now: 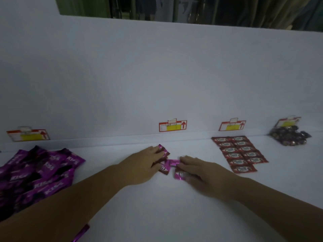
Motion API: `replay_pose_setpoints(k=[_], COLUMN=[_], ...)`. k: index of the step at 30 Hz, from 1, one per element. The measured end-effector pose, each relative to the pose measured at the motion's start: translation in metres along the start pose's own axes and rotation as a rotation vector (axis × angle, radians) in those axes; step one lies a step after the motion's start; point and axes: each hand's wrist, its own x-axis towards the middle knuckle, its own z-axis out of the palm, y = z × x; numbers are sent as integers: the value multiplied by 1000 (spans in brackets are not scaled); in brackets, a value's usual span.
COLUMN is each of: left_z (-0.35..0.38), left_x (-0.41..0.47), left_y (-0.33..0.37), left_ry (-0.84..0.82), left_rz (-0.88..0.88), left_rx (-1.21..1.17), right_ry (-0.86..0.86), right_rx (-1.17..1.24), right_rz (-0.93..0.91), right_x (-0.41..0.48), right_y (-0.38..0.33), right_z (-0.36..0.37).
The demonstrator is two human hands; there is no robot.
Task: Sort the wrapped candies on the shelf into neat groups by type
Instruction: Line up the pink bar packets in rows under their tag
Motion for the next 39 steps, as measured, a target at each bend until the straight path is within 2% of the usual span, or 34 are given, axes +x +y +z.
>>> replay_pose_setpoints(k=[2, 5, 8, 11, 14, 16, 20, 23, 26, 28, 31, 34, 36, 39], left_z=[3, 4, 3, 1, -2, -4, -8, -18, -25, -25, -24, -23, -23, -22], left_x=[-11, -30, -43, -43, -35, -30, -20, -14, -13, -15, -15, -12, -10, -5], left_y=[8, 24, 36, 37, 31, 31, 35, 33, 27, 24, 23, 23, 24, 27], left_ry=[-1, 18, -32, 20, 104, 72, -28, -75, -4, 15, 48, 93, 103, 97], left_rz=[42, 151, 232, 71, -181, -253, -310, -378, -492, -540, -566, -586, -599, -612], left_rx=[3, 36, 5, -147, -168, -159, -165, -314, -525, -630, -735, -824, -858, -913], right_ry=[-46, -17, -28, -21, -14, -41, -79, -34, -5, -45, -143, -212, -218, -182], right_rx=[-1, 37, 71, 113, 121, 126, 146, 182, 196, 214, 272, 214, 117, 122], right_rz=[16, 75, 100, 154, 147, 115, 96, 75, 51, 22, -26, -96, -160, -198], right_x=[-8, -10, -2, 10, 17, 20, 24, 24, 25, 24, 18, 8, 2, -2], right_y=[1, 3, 4, 0, -3, -5, -6, -5, -5, -4, -1, 3, 5, 6], right_z=[-10, -25, -31, -33, -32, -32, -32, -34, -40, -44, -49, -48, -43, -37])
